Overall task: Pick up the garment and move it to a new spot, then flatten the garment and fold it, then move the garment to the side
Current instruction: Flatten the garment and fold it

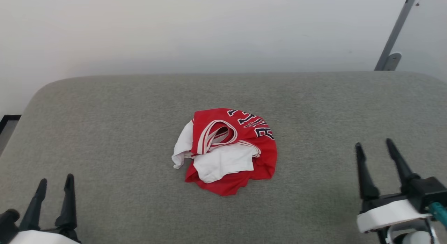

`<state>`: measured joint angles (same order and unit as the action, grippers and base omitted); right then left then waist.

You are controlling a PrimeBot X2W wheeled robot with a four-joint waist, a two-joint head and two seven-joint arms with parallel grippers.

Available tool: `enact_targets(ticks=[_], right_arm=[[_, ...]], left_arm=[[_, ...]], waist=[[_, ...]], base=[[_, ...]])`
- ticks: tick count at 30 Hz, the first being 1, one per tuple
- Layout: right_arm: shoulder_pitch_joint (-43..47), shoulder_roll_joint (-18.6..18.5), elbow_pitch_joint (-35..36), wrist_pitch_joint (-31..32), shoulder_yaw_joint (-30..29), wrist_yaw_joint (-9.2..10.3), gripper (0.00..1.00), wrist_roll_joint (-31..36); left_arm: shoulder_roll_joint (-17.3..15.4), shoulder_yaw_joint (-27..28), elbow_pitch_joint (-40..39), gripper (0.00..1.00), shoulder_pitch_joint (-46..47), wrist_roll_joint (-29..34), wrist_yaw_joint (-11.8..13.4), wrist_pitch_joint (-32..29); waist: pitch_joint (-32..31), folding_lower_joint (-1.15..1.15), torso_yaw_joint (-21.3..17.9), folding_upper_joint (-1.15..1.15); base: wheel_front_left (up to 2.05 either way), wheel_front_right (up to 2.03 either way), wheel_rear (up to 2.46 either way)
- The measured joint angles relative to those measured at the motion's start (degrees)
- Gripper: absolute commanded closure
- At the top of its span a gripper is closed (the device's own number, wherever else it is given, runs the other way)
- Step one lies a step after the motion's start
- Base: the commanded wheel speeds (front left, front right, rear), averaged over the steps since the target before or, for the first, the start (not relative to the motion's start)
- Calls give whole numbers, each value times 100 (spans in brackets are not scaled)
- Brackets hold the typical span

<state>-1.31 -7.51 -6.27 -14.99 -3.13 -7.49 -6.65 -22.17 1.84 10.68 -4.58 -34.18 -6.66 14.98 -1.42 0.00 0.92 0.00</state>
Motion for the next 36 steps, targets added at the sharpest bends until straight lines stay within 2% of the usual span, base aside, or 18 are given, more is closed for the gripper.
enact_targets(ticks=[6, 10, 22, 34, 35, 36], right_arm=[[-73, -187, -252, 15, 655, 0, 0, -183], [-411, -324, -388, 300, 1156, 0, 0, -357], [-1451, -751, -1187, 1871, 2441, -1, 0, -750], [-2364, -949, -2019, 3351, 2992, -1, 0, -684], [-2409, -938, -2073, 3429, 2999, -1, 22, -688], [-2448, -928, -2119, 3485, 3006, -1, 90, -687]], left_arm=[[66, -222, 40, 0, 139, 52, -40, 0], [124, -410, 53, 0, 332, 58, -47, 0], [252, -968, 192, 0, 853, 42, -65, 0], [325, -1306, 243, 0, 1152, -111, -65, 0], [343, -1313, 254, 0, 1162, -115, -65, 0], [359, -1312, 263, 0, 1168, -125, -65, 0]], waist=[[53, -1, 291, 0], [149, 0, 532, 0], [541, 0, 1394, 0], [890, 0, 1978, 0], [915, 0, 2009, 0], [935, 0, 2034, 0]], base=[[0, 0, 0], [0, 0, 0], [0, 0, 0], [0, 0, 0], [0, 0, 0], [0, 0, 0]])
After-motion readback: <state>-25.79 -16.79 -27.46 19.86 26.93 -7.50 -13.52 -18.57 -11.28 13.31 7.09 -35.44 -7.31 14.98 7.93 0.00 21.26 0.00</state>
